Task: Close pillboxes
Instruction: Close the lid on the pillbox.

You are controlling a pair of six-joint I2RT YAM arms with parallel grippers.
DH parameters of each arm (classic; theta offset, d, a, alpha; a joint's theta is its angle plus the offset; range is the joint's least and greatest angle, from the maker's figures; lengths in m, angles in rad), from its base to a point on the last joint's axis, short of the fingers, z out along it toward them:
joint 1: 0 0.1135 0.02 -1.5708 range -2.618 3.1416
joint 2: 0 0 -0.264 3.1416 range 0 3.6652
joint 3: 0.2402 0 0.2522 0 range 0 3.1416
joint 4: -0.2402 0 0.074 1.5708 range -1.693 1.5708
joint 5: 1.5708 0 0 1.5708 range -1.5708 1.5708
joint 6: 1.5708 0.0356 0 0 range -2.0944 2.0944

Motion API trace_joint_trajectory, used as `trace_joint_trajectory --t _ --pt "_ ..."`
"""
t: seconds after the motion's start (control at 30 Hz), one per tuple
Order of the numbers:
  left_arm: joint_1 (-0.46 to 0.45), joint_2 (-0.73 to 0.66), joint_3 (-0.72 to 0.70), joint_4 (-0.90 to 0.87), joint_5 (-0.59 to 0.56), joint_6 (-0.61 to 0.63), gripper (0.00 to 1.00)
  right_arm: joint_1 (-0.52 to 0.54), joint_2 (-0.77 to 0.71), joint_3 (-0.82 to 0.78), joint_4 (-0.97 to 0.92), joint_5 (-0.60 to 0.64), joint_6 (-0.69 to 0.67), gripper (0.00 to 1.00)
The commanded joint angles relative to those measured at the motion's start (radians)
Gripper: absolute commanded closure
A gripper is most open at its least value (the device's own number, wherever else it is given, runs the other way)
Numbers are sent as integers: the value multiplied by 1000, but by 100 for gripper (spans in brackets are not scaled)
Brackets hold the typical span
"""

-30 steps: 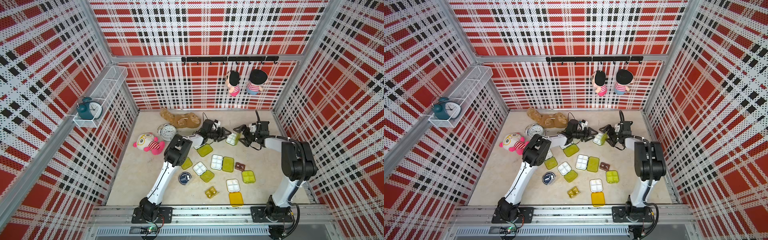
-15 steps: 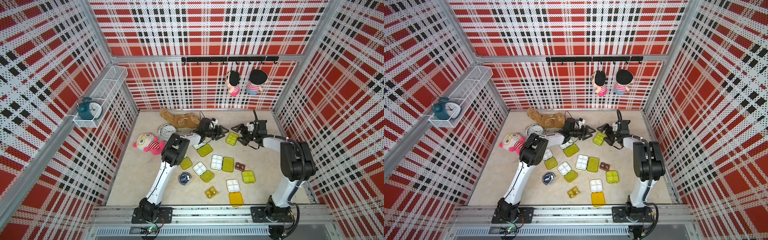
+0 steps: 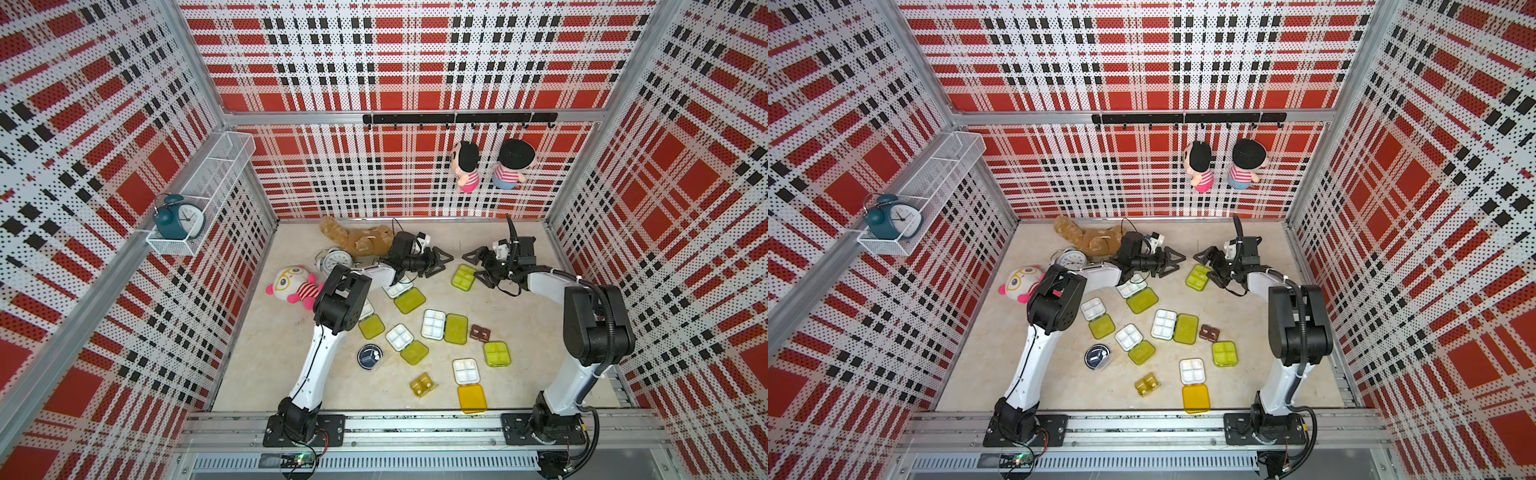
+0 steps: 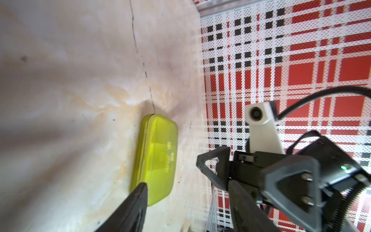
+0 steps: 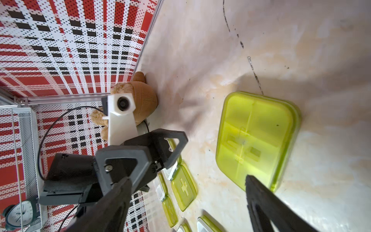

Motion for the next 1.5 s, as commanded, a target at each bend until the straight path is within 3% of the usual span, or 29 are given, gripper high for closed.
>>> trace_joint_trajectory --t 0.0,0.2,0.4,0.6,0.9,1.47 --pt "48 -112 -25 -28 11 55 34 -1 -9 24 42 -47 27 16" --pt "109 -240 -55 -253 -18 232 34 2 32 35 104 -75 70 25" --pt "174 -372 -199 -273 -19 262 34 13 110 95 121 -82 97 37" --pt "213 -442 -296 -325 -28 317 34 19 165 149 88 -45 101 55" --pt "232 -446 -328 -328 -23 318 34 21 218 173 56 -15 95 72" --pt "236 -425 -327 -328 -17 313 34 21 240 151 17 44 77 92"
